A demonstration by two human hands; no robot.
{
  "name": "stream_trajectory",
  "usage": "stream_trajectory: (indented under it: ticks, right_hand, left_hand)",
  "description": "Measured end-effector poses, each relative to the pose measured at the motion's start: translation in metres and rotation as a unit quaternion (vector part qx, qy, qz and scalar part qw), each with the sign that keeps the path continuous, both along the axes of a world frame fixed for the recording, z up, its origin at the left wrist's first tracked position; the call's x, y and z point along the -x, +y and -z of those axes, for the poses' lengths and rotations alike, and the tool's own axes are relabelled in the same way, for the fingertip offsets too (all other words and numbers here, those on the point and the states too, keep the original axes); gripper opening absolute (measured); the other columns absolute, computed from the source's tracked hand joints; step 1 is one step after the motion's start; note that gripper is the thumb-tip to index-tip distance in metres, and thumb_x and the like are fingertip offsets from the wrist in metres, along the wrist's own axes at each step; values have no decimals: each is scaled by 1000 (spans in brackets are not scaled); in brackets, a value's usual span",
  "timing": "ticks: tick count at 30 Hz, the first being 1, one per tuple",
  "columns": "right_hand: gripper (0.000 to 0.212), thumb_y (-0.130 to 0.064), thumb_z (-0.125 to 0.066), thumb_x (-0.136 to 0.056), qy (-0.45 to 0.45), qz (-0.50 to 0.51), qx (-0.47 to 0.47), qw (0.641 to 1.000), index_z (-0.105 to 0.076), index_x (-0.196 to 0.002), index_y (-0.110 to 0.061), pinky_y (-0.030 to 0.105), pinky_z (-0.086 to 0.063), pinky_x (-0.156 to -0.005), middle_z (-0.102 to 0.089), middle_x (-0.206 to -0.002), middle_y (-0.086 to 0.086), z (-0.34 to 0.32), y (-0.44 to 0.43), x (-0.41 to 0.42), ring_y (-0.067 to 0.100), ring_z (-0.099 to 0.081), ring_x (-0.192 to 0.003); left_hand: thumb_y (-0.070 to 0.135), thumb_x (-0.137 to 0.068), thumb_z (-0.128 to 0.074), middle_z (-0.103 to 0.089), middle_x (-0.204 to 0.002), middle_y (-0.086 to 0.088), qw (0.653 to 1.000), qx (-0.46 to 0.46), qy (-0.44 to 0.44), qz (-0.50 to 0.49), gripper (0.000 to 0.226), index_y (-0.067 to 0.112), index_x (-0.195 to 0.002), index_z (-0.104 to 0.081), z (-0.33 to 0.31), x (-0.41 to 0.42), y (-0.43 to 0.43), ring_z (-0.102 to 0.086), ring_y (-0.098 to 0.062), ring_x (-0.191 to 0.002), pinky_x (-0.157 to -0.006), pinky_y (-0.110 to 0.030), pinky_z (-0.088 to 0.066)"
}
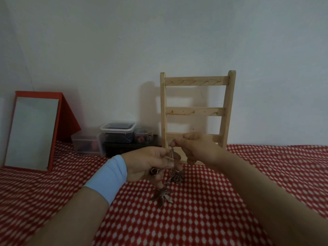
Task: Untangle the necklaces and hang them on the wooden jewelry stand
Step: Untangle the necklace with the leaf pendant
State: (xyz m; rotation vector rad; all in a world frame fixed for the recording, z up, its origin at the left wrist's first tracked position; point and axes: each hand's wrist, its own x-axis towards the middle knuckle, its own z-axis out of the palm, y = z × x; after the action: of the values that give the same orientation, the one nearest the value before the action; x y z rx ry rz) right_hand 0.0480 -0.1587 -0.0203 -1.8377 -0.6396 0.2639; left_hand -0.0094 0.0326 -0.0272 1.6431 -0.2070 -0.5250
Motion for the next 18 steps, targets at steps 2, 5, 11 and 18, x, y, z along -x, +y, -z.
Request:
stream_trajectory:
  ticks: [2,5,11,18]
  right_hand:
    - [31,-26,-48,-107,2,-8,-10,1000,-71,-103,-6,24,-43,-47,-39,-55,-1,0,1,1,11,-36,-47]
    - [31,-25,-46,-108,4,-11,-17,1000,-70,-105,-5,25,-44,-48,-39,-55,-2,0,2,-1,11,-35,-47]
    - [35,-14,-38,-103,82,-45,-85,992,-50,-71,-8,33,-51,-60,-41,-62,4,-2,-3,1,16,-37,-50]
    - [48,-19,-51,-105,60,-72,-118,989,-42,-57,-20,34,-48,-68,-31,-59,-2,1,-8,-4,14,-31,-51]
  left_hand:
    - [6,-93,-63,-67,-79,-9,996,-70,-27,-43,26,2,-118,-59,-1,-2,-4,-55,-11,-50,-53,-31,-58]
    - [12,-85,-75,-62,-68,-7,980,-158,-68,-103,29,-3,-104,-59,-2,-5,-8,-61,-16,-55,-58,-34,-59]
    - [23,-84,-74,-56,-61,1,914,-300,-171,-213,38,19,-59,-45,4,-15,3,-64,-19,-65,-63,-31,-51]
    - [22,-89,-61,-57,-64,1,930,-259,-128,-227,34,15,-56,-57,6,-17,8,-53,-16,-71,-76,-31,-40]
